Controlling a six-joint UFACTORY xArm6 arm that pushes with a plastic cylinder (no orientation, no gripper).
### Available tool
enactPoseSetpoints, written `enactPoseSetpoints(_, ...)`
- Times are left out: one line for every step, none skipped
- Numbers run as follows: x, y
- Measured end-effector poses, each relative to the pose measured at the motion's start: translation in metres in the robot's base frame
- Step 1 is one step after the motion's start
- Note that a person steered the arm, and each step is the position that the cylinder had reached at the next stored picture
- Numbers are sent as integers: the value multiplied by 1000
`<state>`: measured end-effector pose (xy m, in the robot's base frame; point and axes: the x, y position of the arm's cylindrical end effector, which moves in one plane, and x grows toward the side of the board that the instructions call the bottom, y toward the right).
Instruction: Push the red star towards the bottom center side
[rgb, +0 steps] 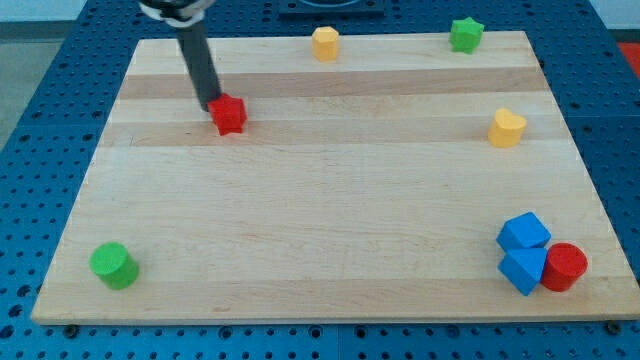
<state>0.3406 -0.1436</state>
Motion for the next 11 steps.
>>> enactPoseSetpoints(12,60)
enactPoseSetpoints(32,96)
enactPoseSetpoints(6,86)
enactPoseSetpoints(-37,46)
enactPoseSetpoints(12,15)
enactPoseSetpoints(43,32)
enactPoseSetpoints(51,84)
enactPoseSetpoints(66,147)
enactPoseSetpoints(106,161)
enactPoseSetpoints(129,159)
enactPoseSetpoints(151,159)
